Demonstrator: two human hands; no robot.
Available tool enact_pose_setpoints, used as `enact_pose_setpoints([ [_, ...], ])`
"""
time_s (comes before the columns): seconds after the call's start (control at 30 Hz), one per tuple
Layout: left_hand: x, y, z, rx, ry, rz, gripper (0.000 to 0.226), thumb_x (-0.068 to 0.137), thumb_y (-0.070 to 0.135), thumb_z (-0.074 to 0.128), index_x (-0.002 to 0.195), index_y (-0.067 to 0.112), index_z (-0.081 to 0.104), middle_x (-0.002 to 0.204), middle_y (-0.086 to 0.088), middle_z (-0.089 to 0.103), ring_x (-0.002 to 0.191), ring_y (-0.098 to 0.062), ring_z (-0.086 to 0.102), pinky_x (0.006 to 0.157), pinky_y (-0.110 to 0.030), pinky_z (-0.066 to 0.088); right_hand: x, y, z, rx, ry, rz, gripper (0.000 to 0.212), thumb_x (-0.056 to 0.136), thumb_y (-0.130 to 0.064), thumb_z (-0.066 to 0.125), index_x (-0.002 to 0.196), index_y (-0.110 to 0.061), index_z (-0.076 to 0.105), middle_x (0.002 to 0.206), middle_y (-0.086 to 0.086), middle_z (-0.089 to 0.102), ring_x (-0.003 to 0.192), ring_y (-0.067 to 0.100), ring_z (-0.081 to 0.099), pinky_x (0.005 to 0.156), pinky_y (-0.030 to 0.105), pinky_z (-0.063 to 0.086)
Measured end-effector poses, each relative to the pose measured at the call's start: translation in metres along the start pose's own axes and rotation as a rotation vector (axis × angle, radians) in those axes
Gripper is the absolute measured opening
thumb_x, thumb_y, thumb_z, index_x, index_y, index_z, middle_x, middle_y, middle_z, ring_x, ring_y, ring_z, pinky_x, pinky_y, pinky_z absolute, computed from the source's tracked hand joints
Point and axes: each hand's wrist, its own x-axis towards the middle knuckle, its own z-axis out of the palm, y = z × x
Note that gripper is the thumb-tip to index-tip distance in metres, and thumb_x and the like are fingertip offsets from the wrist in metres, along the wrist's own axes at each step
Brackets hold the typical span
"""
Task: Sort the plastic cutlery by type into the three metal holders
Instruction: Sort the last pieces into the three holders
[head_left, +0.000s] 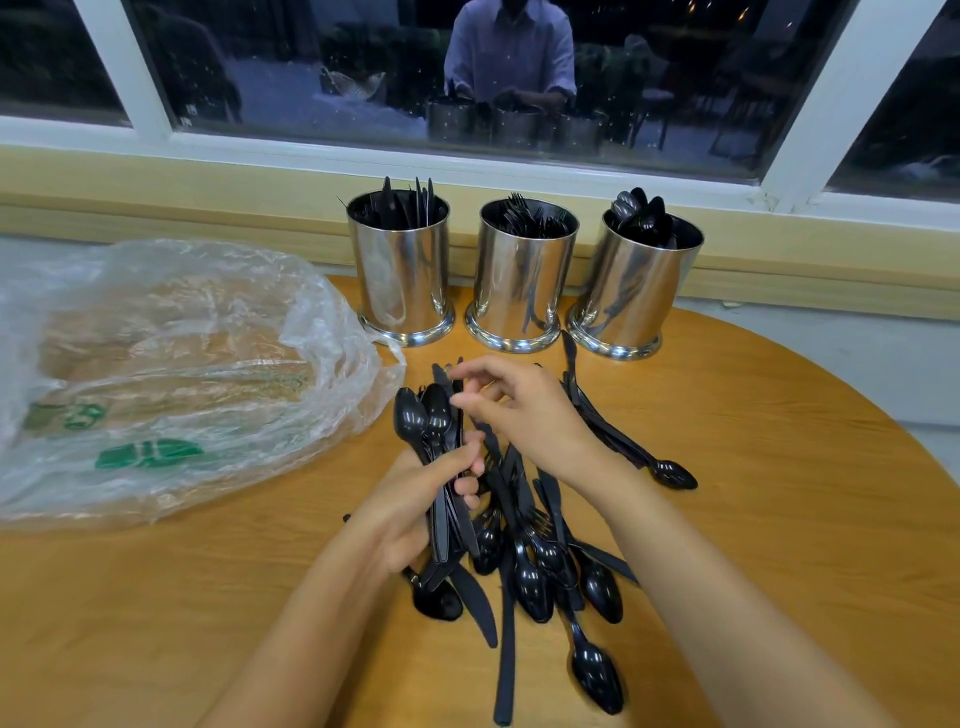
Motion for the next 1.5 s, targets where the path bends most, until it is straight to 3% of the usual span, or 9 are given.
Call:
enact_pose_setpoints([
  [0.17,0.000,-0.005,0.006,0.091,-0.036,-0.048,0.010,0.096,0.009,0.060,0.087,0.007,0.058,0.067,-0.001,0.053,0.054,-0.009,0.043,0.056,-0.023,0.042,-0.003,-0.008,0.007,-0.035,-0.031,-0.043,0.021,0.086,-0.011,0.071,0.107,-0.014,0.069,0.090,0.002,0.067,0.084,0.015,0.063,0.070,0.010,0.048],
  [0.3,0.003,-0.005,0.004,-0.042,0.039,0.003,0.019,0.096,0.011,0.058,0.113,0.003,0.060,0.070,-0.001,0.053,0.053,-0.009,0.041,0.052,-0.023,0.044,-0.009,0.005,-0.012,-0.040,0.028,0.011,0.024,0.087,-0.013,0.069,0.110,-0.019,0.070,0.091,-0.006,0.067,0.086,0.006,0.063,0.082,0.018,0.053],
  [0.47,0.007,-0.004,0.002,-0.121,0.079,0.016,0.026,0.096,0.008,0.056,0.121,0.004,0.057,0.068,-0.001,0.053,0.051,-0.009,0.044,0.049,-0.023,0.047,-0.016,0.065,-0.063,-0.409,0.241,0.302,0.023,0.091,-0.014,0.066,0.113,-0.011,0.067,0.093,-0.006,0.060,0.086,0.008,0.056,0.087,0.025,0.051],
  [0.63,0.009,-0.009,0.007,-0.155,0.082,0.007,0.023,0.095,0.007,0.056,0.118,0.004,0.059,0.069,-0.001,0.053,0.051,-0.009,0.044,0.050,-0.023,0.047,-0.023,0.102,-0.077,-0.612,0.124,0.533,0.032,0.090,-0.014,0.068,0.121,-0.010,0.062,0.105,0.005,0.064,0.094,0.020,0.059,0.082,0.034,0.053],
  [0.83,0.010,-0.013,0.006,-0.139,0.095,-0.003,0.025,0.096,0.006,0.056,0.120,0.004,0.059,0.069,-0.001,0.054,0.052,-0.009,0.045,0.053,-0.023,0.047,-0.017,0.096,-0.081,-0.609,0.192,0.455,0.027,0.093,-0.012,0.063,0.119,-0.017,0.062,0.085,-0.007,0.057,0.078,0.012,0.056,0.067,0.029,0.047],
  [0.97,0.011,-0.013,0.007,-0.155,0.104,-0.012,0.023,0.095,0.006,0.056,0.118,0.004,0.059,0.068,-0.001,0.055,0.051,-0.009,0.047,0.052,-0.023,0.048,-0.012,0.075,-0.090,-0.610,0.262,0.337,0.020,0.096,-0.020,0.059,0.115,-0.022,0.065,0.094,-0.007,0.058,0.087,0.013,0.055,0.069,0.029,0.044],
  [1.1,0.011,-0.014,0.010,-0.174,0.113,-0.024,0.021,0.095,0.006,0.057,0.116,0.005,0.061,0.068,-0.001,0.055,0.051,-0.009,0.047,0.053,-0.023,0.047,-0.005,0.058,-0.099,-0.440,0.251,0.317,0.013,0.096,-0.022,0.059,0.102,-0.013,0.067,0.090,-0.003,0.060,0.085,0.014,0.056,0.072,0.027,0.043],
  [1.27,0.012,-0.014,0.012,-0.183,0.131,-0.032,0.019,0.096,0.007,0.057,0.115,0.006,0.061,0.069,-0.001,0.056,0.053,-0.010,0.048,0.059,-0.026,0.046,-0.007,0.042,-0.096,0.099,0.293,0.387,0.013,0.095,-0.010,0.059,0.107,-0.007,0.058,0.086,0.006,0.064,0.062,0.008,0.063,0.054,0.020,0.048],
  [1.5,0.011,-0.016,0.012,-0.125,0.152,0.010,0.018,0.087,0.027,0.067,0.088,0.010,0.060,0.065,0.000,0.050,0.057,-0.012,0.047,0.071,-0.030,0.043,-0.030,0.013,-0.055,0.742,0.396,0.355,0.013,0.088,0.007,0.061,0.097,-0.002,0.058,0.093,0.016,0.065,0.083,0.019,0.073,0.076,0.022,0.058],
])
